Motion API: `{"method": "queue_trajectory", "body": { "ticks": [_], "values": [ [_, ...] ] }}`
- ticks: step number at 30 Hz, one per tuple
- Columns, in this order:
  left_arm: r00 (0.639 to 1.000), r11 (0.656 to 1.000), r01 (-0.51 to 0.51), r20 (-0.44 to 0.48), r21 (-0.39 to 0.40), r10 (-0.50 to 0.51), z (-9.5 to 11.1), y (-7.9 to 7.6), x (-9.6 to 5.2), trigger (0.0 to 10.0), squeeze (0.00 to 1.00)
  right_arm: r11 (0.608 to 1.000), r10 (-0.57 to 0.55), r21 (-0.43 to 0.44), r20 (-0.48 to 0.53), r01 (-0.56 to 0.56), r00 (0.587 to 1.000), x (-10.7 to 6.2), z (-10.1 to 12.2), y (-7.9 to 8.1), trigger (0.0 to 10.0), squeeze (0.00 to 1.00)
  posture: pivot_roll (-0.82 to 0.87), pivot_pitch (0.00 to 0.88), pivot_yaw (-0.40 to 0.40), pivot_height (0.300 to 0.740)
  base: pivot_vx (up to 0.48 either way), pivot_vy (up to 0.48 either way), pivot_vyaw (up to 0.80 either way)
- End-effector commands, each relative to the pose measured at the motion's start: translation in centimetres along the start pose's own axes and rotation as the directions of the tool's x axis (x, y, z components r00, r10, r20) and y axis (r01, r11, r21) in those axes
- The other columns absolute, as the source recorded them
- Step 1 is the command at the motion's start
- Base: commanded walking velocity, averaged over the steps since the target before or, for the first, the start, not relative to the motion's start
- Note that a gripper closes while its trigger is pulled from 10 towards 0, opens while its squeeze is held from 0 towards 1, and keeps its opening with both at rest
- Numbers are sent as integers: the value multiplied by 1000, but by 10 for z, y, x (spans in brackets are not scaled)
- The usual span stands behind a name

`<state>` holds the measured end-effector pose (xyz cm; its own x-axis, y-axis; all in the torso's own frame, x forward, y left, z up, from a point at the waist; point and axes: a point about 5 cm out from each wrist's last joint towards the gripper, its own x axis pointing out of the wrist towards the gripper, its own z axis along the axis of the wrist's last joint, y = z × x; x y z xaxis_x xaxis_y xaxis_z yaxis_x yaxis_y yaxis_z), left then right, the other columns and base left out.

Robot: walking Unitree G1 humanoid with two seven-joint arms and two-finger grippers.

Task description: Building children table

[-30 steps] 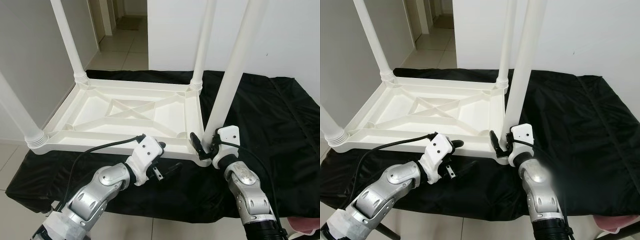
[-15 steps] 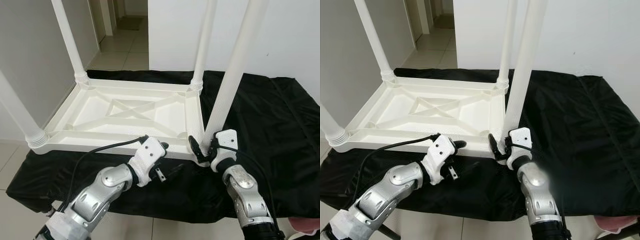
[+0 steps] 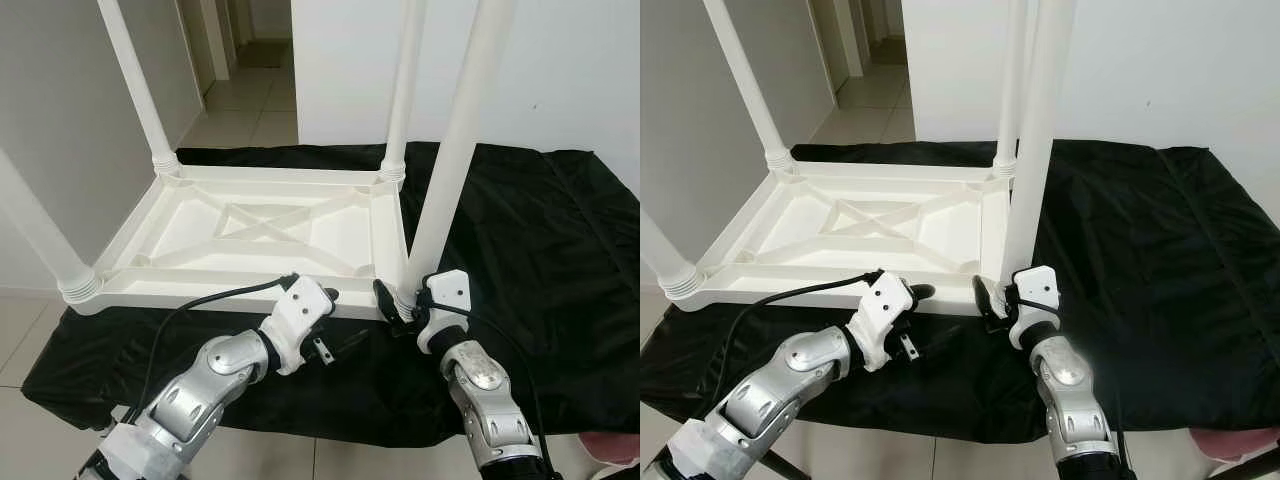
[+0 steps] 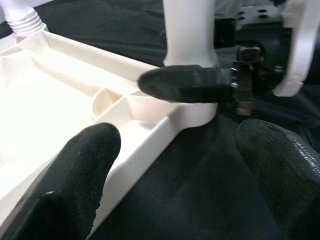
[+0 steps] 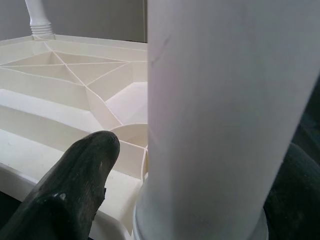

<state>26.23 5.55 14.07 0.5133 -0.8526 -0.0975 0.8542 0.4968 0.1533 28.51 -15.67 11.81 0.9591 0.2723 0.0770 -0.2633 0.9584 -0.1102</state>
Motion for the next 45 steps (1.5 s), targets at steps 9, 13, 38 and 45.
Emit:
{"method": "queue_trajectory", "body": {
  "ticks": [9,13,38,45],
  "values": [
    [974,974,223,-36,31,-222,-6,-9,-3,10000,0,999,39,-35,13,-39,999,1,5,-3,10000,0,-109,0,80,740,0,0,0],
    [968,967,249,-48,52,-247,-7,-9,-1,10000,0,997,62,-38,40,-60,997,6,11,-6,10000,0,-127,0,93,740,0,0,0],
    [955,953,296,-42,60,-294,3,-10,-3,10000,0,930,352,-103,-17,-352,936,17,15,-11,4510,0,-101,0,113,740,0,0,0],
    [955,954,296,-48,52,-294,1,-14,-6,10000,0,936,337,-93,-46,-340,940,10,10,-22,2196,0,-92,0,111,740,0,0,0]
  ]
}}
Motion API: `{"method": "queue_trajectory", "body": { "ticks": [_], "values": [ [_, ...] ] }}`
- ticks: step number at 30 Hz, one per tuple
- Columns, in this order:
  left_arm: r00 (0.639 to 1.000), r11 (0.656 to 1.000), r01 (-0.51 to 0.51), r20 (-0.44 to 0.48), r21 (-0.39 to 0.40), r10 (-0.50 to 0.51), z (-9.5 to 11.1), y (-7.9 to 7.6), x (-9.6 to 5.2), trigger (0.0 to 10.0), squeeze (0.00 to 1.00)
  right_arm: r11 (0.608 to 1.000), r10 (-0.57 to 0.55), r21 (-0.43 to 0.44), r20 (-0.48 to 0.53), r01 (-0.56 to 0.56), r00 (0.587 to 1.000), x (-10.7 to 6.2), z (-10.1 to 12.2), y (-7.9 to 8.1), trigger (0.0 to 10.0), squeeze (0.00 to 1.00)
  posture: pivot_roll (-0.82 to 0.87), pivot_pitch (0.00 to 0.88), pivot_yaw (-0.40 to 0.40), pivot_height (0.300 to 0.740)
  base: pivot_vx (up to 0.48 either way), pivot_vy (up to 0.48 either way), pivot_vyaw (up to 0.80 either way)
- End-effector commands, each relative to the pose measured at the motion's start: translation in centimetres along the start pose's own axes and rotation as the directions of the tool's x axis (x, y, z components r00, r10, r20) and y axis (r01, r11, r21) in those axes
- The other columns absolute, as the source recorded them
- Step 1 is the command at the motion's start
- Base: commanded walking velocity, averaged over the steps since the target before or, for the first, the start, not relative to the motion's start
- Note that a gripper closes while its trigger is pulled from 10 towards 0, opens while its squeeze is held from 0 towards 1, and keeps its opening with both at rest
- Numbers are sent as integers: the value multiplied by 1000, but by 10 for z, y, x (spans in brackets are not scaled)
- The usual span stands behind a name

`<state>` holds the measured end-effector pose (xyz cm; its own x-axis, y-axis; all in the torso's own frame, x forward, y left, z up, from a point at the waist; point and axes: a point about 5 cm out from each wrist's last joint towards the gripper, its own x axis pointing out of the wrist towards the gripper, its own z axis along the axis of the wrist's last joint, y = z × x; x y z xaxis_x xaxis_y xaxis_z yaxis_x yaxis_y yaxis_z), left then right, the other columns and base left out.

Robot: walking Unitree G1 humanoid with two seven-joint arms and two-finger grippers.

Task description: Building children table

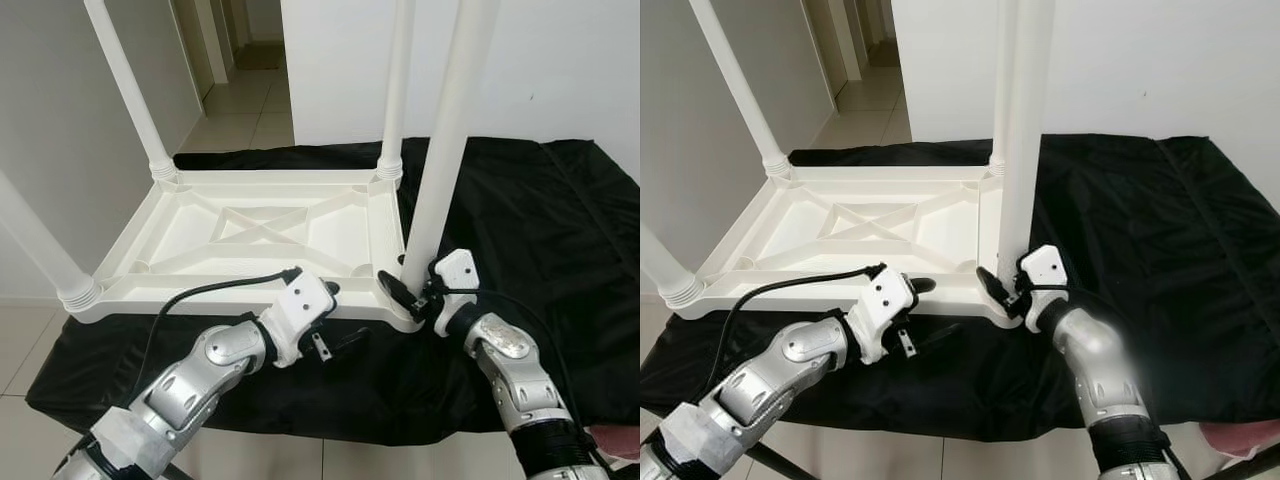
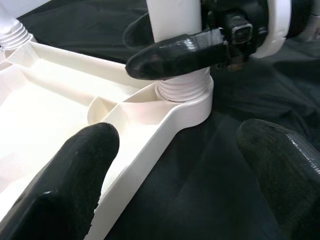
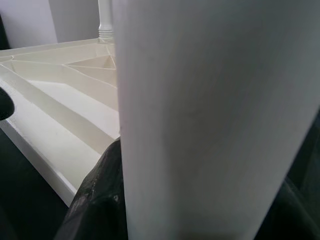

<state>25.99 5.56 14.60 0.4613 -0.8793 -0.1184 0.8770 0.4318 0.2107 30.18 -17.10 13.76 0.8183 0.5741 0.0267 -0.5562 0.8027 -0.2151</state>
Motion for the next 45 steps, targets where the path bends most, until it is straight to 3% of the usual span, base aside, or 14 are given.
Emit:
{"method": "queue_trajectory", "body": {
  "ticks": [1,2,16,17,18,19,20,21,30,33,35,39,42,45],
  "values": [
    [971,971,239,-22,-10,-239,-4,-13,-4,10000,0,1000,5,-8,-40,-6,999,-5,-6,0,6706,0,-93,0,113,740,0,0,0],
    [971,971,240,-23,-11,-240,-4,-13,-5,10000,0,1000,3,0,-46,-3,999,-6,-7,-1,10000,0,-94,0,113,740,0,0,0],
    [970,970,241,-21,-17,-241,-3,-13,-3,10000,0,993,-93,60,-90,99,992,-8,-9,-7,10000,0,-104,0,112,740,0,0,0],
    [970,970,241,-21,-17,-241,-3,-13,-3,10000,0,992,-103,66,-86,109,991,-8,-8,-6,3255,0,-101,0,108,740,0,0,0],
    [970,971,240,-22,-17,-241,-3,-13,-3,10000,0,991,-110,71,-84,116,990,-7,-7,-6,3255,0,-100,0,105,740,0,0,0],
    [970,970,241,-21,-18,-241,-3,-13,-3,10000,0,989,-125,74,-83,131,989,-7,-7,-4,4196,0,-99,0,102,740,0,0,0],
    [970,970,241,-21,-18,-241,-3,-14,-3,10000,0,988,-130,74,-85,137,988,-7,-6,-4,4196,0,-99,0,102,740,0,0,0],
    [970,971,240,-21,-18,-240,-3,-14,-3,10000,0,985,-143,81,-88,150,986,-7,-5,-2,10000,0,-97,0,95,740,0,0,0],
    [974,974,224,-18,-19,-225,-3,-14,-3,10000,0,953,-262,122,-121,277,957,-5,-2,5,10000,0,-84,0,72,740,0,0,0],
    [977,977,214,-24,-20,-214,-4,-15,-5,10000,0,906,-376,142,-155,398,913,-6,-4,10,10000,0,-64,0,51,740,0,0,0],
    [979,979,204,-20,-29,-205,-3,-14,-7,10000,0,852,-481,141,-174,505,860,-6,-4,19,10000,0,-61,0,49,740,0,0,0],
    [980,980,195,-20,-27,-196,-3,-14,-8,10000,0,796,-560,146,-191,588,806,-5,-5,27,10000,0,-52,0,39,740,0,0,0],
    [984,984,177,-23,-20,-178,-3,-12,-8,10000,0,672,-685,188,-210,716,698,-4,-6,36,10000,0,-32,0,24,740,0,0,0],
    [986,986,166,-24,-22,-167,-3,-11,-9,10000,0,637,-707,231,-205,736,677,1,-3,40,10000,0,-23,0,25,740,0,0,0]
  ]
}}
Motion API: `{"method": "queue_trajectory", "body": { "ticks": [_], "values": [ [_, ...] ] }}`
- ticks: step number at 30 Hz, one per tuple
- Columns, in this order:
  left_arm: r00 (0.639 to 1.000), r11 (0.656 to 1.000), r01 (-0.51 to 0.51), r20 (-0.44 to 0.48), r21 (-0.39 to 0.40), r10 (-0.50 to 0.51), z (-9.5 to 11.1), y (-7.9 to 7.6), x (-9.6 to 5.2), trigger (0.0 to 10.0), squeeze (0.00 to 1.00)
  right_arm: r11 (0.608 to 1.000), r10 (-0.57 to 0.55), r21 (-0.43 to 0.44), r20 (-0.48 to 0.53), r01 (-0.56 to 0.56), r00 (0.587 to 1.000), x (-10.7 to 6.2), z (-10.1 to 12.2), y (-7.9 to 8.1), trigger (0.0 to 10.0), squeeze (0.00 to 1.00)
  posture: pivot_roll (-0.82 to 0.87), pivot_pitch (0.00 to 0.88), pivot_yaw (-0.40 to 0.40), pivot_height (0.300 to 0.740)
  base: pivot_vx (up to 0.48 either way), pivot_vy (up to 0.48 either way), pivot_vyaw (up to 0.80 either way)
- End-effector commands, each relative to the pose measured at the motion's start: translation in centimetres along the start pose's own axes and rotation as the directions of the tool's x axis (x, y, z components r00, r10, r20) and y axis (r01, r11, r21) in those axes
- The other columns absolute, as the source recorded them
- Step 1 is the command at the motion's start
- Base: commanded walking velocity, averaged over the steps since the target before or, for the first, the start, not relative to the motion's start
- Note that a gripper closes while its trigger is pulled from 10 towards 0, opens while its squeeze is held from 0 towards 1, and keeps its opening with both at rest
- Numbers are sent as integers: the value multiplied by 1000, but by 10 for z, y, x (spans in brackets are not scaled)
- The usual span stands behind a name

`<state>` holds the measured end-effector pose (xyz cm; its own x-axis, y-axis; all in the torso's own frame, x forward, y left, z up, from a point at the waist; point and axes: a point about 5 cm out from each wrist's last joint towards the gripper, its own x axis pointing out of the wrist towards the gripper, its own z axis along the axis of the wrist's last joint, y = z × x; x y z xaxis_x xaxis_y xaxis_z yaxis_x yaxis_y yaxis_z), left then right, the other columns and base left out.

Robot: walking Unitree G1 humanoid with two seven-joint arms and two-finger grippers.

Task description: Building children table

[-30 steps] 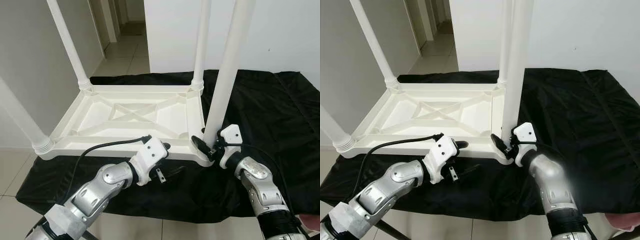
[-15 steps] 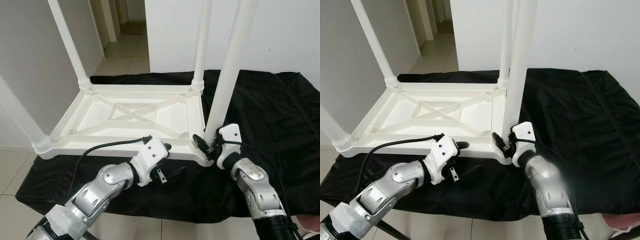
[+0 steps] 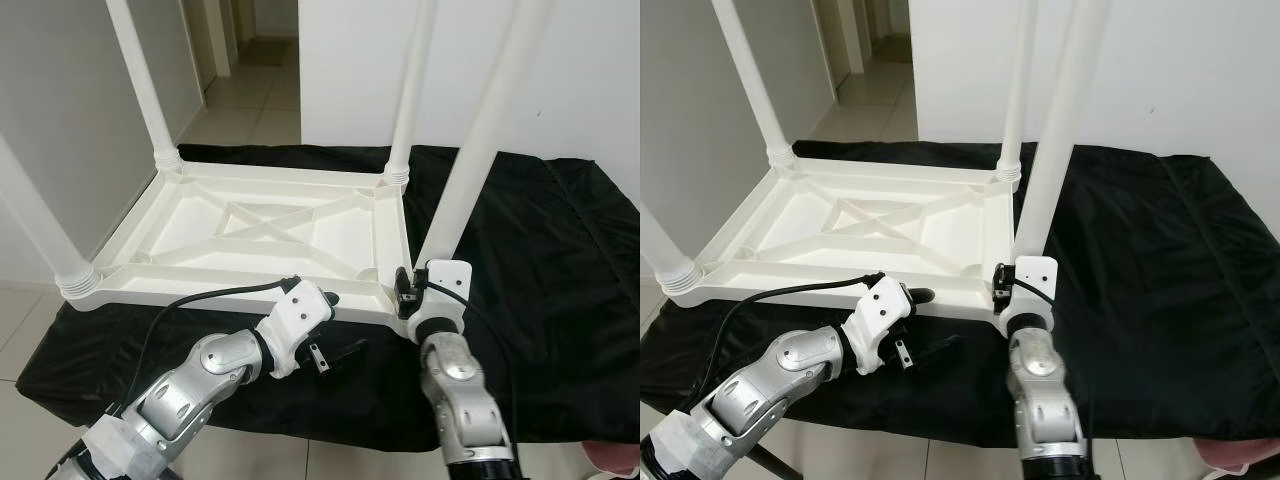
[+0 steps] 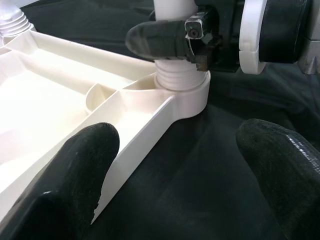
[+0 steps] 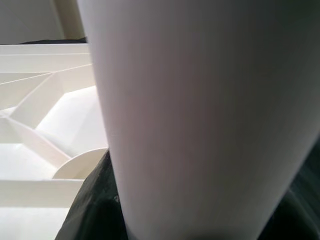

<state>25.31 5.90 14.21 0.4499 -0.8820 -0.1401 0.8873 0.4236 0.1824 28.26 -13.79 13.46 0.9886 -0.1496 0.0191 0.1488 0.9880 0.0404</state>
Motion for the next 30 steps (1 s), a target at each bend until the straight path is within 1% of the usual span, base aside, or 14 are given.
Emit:
{"method": "queue_trajectory", "body": {
  "ticks": [1,3,4,5,6,7,13,14,18,20,24,25,28,30],
  "values": [
    [988,988,151,-10,7,-151,0,-6,-4,10000,0,995,-66,67,-47,69,997,-2,-8,-1,10000,0,-23,0,25,740,0,0,0],
    [989,989,150,-10,7,-150,0,-6,-4,10000,0,996,-54,69,-46,57,997,-1,-8,2,10000,0,-27,0,33,740,0,0,0],
    [989,989,150,-11,6,-150,0,-6,-4,10000,0,995,12,100,-34,-9,999,-2,-6,8,10000,0,-31,0,40,740,0,0,0],
    [989,989,150,-11,6,-150,0,-6,-4,10000,0,995,12,100,-34,-9,999,-2,-6,8,10000,0,-31,0,40,740,0,0,0],
    [989,989,151,-11,6,-151,0,-7,-4,10000,0,991,59,119,-25,-56,998,-3,-4,11,10000,0,-31,0,40,740,0,0,0],
    [988,988,151,-11,7,-151,0,-7,-3,10000,0,989,86,118,3,-86,996,-5,-1,11,10000,1000,-31,0,46,740,0,0,0],
    [989,989,148,-16,18,-148,1,-4,-3,10000,0,981,149,112,70,-156,986,-4,9,6,10000,1000,-39,0,51,740,0,0,0],
    [989,989,150,-16,18,-149,2,-4,-3,10000,0,976,181,107,83,-189,980,-3,12,4,10000,0,-56,0,59,740,0,0,0],
    [988,988,155,-12,18,-155,3,-3,-1,10000,0,957,283,44,98,-288,954,1,16,-10,10000,0,-65,0,64,740,0,0,0],
    [988,988,155,-12,19,-155,3,-3,-1,10000,0,955,289,41,97,-294,952,2,16,-11,10000,0,-65,0,64,740,0,0,0],
    [985,985,173,-7,24,-173,5,-4,0,10000,0,887,462,-30,59,-461,885,11,16,-25,10000,0,-81,0,82,740,0,0,0],
    [985,985,173,-7,24,-173,5,-4,0,10000,0,887,462,-30,59,-461,885,11,16,-25,10000,0,-81,0,82,740,0,0,0],
    [984,984,178,-2,22,-178,6,-4,2,10000,0,834,543,-136,30,-535,839,20,17,-32,10000,0,-83,0,82,740,0,0,0],
    [983,983,181,-2,23,-181,6,-4,2,10000,0,813,568,-164,17,-559,823,23,17,-33,10000,0,-86,0,84,740,0,0,0]
  ]
}}
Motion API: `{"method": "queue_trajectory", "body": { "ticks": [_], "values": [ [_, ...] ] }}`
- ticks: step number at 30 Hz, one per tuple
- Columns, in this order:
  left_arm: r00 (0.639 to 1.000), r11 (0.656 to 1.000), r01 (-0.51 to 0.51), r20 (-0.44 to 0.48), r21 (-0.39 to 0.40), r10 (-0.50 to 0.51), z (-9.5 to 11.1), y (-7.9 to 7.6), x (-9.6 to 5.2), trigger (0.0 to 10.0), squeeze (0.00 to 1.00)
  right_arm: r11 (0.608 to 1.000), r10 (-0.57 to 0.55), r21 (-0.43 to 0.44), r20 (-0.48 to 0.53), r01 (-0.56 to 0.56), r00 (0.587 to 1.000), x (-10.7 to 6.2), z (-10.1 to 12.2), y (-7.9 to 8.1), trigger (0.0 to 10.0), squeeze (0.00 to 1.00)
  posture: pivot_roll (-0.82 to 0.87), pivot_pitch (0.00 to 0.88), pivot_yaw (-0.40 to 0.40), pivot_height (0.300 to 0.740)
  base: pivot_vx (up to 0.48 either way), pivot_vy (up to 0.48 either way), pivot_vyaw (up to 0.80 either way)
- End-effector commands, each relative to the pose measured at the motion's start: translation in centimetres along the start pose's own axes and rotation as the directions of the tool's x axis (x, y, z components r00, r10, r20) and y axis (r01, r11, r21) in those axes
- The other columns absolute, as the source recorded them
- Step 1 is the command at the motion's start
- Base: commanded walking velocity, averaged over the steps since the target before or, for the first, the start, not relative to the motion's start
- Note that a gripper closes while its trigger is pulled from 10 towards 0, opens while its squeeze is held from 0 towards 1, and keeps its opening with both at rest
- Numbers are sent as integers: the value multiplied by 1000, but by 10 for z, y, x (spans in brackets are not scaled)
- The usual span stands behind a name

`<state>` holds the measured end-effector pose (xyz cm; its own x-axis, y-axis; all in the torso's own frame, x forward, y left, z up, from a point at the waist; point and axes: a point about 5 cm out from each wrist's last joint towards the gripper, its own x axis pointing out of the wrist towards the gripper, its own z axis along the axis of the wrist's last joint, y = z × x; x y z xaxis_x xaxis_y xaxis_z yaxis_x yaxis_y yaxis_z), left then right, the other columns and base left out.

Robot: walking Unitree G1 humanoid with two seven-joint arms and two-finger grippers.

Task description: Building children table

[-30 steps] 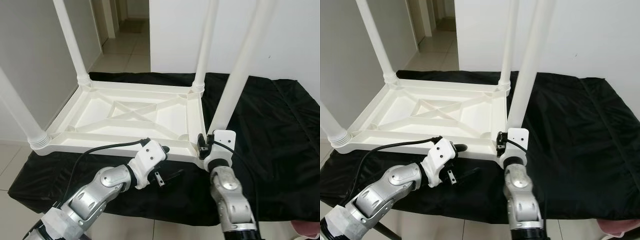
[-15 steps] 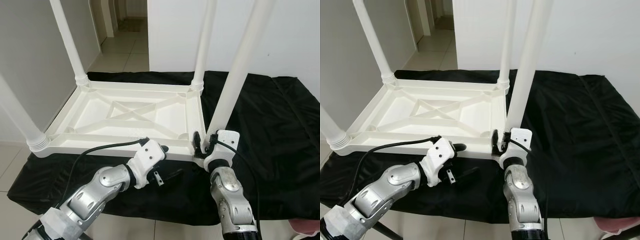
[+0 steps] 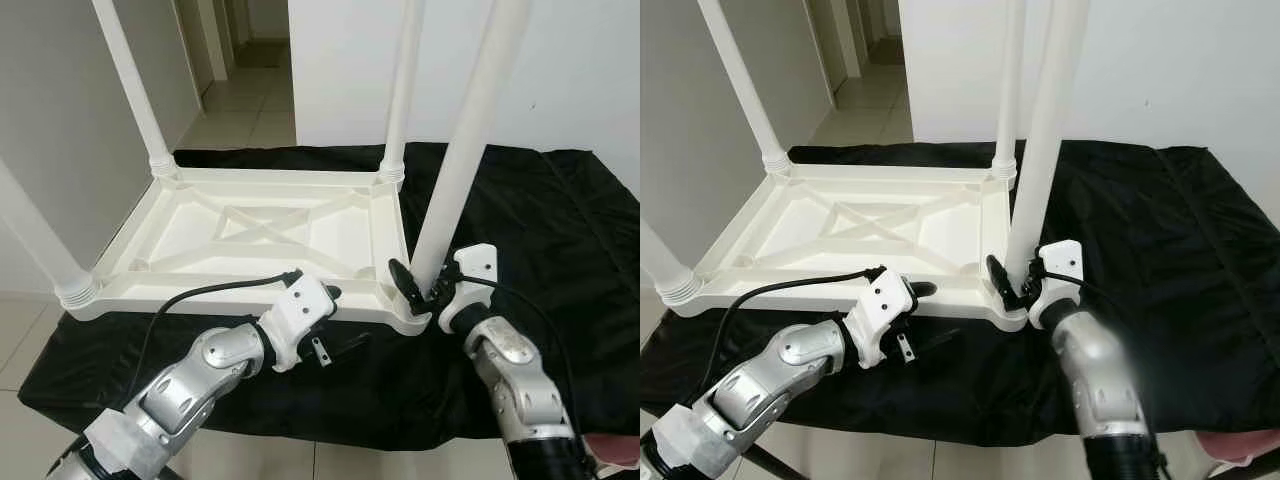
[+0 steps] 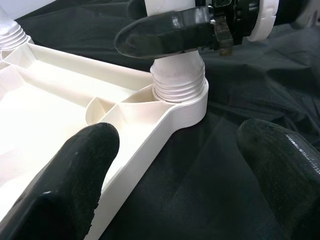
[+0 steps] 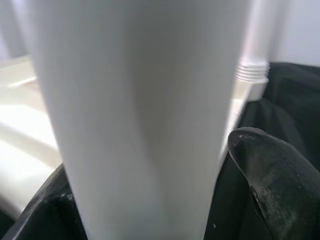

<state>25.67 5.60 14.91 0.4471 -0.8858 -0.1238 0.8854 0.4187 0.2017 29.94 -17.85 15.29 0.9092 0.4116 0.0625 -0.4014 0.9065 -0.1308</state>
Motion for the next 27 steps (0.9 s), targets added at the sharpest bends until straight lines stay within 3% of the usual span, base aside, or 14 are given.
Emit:
{"method": "queue_trajectory", "body": {
  "ticks": [1,8,9,11,12,21,22,27],
  "values": [
    [983,983,184,-16,3,-184,-1,-8,-1,10000,0,999,40,-8,-7,-40,999,4,-2,2,10000,0,-86,0,84,740,0,0,0],
    [982,982,191,-10,1,-191,1,-9,1,10000,0,980,196,-32,-46,-198,980,12,-6,2,9961,0,-82,0,89,740,0,0,0],
    [982,982,191,-10,1,-191,1,-8,1,10000,0,973,227,-25,-60,-229,972,12,-8,2,4078,0,-74,5,89,740,0,0,0],
    [982,982,191,-10,1,-191,1,-8,1,10000,0,973,227,-25,-60,-229,972,12,-8,2,4078,0,-74,5,89,740,0,0,0],
    [982,982,190,-12,2,-190,1,-8,0,10000,0,966,255,-27,-75,-258,964,13,-12,1,0,0,-69,3,88,740,0,0,0],
    [983,984,180,-18,-2,-180,1,-8,-3,10000,0,950,307,-17,-118,-311,944,10,-22,-1,0,0,-64,7,86,740,0,0,0],
    [984,984,177,-17,-3,-177,1,-9,-4,10000,0,950,307,-12,-122,-311,944,9,-23,-1,10000,0,-54,8,65,740,0,0,0],
    [984,984,176,-11,-7,-176,0,-11,-3,10000,0,961,273,-14,-134,-277,953,5,-25,-1,10000,0,-55,0,52,740,0,0,0]
  ]
}}
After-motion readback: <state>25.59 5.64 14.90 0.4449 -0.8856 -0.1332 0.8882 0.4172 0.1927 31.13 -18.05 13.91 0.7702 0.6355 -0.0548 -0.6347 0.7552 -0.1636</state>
